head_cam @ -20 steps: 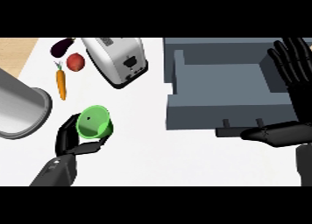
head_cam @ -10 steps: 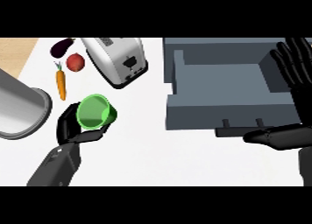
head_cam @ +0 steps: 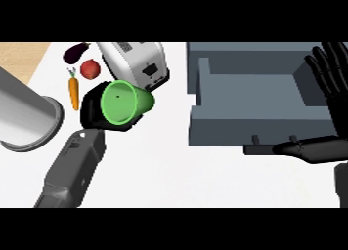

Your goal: Pick up the cup, place it into the drawer and close the drawer

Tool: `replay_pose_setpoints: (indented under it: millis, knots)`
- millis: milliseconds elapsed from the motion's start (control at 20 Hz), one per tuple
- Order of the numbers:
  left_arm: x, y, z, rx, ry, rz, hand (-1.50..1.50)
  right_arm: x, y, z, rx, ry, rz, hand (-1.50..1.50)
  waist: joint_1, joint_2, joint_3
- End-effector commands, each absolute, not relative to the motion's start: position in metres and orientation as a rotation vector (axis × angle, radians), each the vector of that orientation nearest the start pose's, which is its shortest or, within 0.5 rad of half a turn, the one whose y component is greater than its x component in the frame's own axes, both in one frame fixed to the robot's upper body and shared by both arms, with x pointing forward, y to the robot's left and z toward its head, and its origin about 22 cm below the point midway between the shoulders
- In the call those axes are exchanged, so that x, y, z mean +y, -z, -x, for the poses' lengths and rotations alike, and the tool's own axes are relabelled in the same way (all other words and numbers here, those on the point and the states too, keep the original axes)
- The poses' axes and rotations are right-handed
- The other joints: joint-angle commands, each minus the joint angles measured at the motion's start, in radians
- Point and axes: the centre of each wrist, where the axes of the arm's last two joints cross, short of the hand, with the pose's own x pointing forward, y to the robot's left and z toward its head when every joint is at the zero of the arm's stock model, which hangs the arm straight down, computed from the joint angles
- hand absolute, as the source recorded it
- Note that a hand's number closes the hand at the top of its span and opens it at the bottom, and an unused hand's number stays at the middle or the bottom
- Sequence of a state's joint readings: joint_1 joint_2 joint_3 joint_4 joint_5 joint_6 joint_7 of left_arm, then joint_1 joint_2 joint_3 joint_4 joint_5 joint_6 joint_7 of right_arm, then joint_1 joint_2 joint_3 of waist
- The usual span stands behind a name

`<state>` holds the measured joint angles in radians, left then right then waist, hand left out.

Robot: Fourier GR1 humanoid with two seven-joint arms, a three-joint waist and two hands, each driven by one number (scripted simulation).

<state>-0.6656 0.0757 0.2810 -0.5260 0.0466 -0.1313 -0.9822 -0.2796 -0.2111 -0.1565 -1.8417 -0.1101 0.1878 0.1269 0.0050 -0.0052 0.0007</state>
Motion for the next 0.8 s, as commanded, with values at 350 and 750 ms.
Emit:
replay_pose_setpoints:
  millis: [350,750]
  knots:
    - [0.123,-0.102,-0.423,-2.159,0.111,0.304,1.5,-0.266,-0.145,-0.264,-1.977,-0.248,0.003,-1.5,-0.008,-0.004,0.0]
    - [0.057,-0.16,-0.429,-2.109,0.173,0.173,1.5,-0.276,-0.141,-0.272,-1.995,-0.268,-0.007,-1.5,-0.042,0.009,0.0]
